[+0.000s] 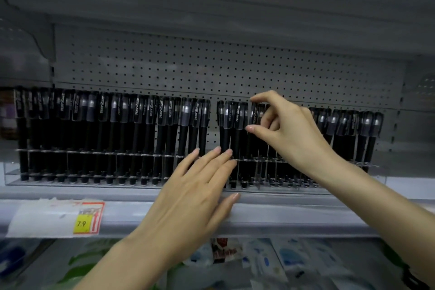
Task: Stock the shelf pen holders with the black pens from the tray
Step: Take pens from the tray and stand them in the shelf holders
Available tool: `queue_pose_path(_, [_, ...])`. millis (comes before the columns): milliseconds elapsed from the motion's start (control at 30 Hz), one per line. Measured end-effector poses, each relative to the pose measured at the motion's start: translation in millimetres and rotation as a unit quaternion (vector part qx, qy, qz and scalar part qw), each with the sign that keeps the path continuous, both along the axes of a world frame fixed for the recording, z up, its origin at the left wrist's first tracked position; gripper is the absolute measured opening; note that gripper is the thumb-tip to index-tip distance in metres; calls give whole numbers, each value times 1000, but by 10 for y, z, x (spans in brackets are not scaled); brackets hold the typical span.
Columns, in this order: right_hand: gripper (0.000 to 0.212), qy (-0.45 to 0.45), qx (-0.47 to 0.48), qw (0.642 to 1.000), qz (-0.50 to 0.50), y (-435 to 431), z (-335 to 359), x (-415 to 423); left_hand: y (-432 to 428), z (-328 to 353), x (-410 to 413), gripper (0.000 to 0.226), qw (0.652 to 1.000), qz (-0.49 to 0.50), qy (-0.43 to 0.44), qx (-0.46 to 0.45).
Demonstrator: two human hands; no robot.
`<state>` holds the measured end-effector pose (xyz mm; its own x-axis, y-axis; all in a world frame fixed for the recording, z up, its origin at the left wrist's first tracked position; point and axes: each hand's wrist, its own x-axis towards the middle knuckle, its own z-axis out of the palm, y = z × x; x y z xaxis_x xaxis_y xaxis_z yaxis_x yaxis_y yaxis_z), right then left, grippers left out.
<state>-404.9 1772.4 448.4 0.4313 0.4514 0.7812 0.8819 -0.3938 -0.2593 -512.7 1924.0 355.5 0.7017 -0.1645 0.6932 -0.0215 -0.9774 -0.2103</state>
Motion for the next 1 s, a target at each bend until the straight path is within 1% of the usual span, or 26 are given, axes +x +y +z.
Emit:
queue_pose_path(167, [57, 7, 6, 1000, 13, -40, -11, -31, -18, -6, -27, 51, 1000, -14, -2, -12])
queue_pose_path(300, [53, 21, 17, 999, 43, -103, -114, -150, -26, -38, -118, 51, 999, -29, 2, -35])
queue_pose_path(433, [53, 40, -31, 996, 79, -156, -318, -380, -25, -126, -315, 53, 996, -57, 17, -70])
queue_pose_path(533, [51, 73, -55, 990, 111, -182, -566, -531, -44, -277, -519, 55, 994, -60, 29, -87])
queue_pose_path(633, [45, 139, -61, 978, 142, -206, -959, -694, -89, -543, -806, 55, 988, -63, 59, -127])
queue_pose_path(733, [35, 224, -89, 955, 173, -255, -1466, -931, -122, -984, -1207, 51, 977, -52, 85, -188])
queue_pose_path(800, [27, 292, -128, 927, 197, -319, -1860, -1110, -157, -1349, -1501, 50, 963, -26, 110, -245])
queue_pose_path(867, [23, 347, -185, 896, 205, -381, -2259, -1264, -212, -1687, -1752, 52, 942, 3, 146, -301])
queue_pose_path(933, [23, 368, -264, 870, 194, -419, -2622, -1361, -261, -1951, -1900, 53, 922, 24, 185, -339])
queue_pose_path(1000, [25, 390, -333, 839, 183, -436, -2906, -1389, -286, -2098, -1957, 54, 917, 39, 225, -326])
